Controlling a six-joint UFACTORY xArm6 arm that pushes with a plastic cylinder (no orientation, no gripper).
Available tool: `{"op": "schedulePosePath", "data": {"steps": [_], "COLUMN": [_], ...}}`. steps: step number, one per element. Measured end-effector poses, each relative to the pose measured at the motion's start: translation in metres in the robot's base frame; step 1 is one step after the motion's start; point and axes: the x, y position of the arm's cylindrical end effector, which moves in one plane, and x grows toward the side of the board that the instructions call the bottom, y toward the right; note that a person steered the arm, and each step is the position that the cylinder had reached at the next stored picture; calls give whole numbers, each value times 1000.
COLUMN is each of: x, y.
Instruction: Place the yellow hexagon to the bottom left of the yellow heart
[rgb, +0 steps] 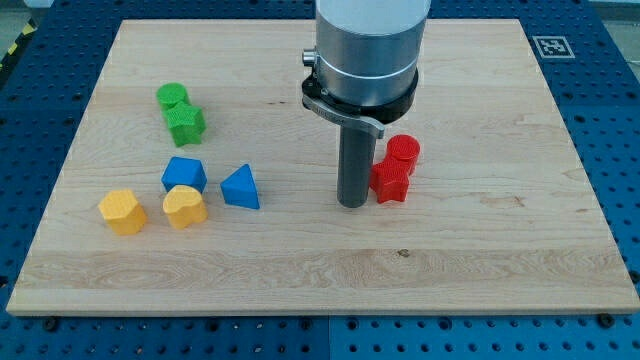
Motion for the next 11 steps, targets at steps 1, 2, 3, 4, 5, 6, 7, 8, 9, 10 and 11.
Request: {"op": "schedulePosePath", "data": {"steps": [1, 2, 3, 4, 5, 6, 7, 8, 9, 10, 11], "x": [0, 10, 28, 64, 81, 90, 87, 50, -5, -6, -3], "y": [0, -17, -35, -39, -95, -164, -253, -332, -309, -254, -238]}}
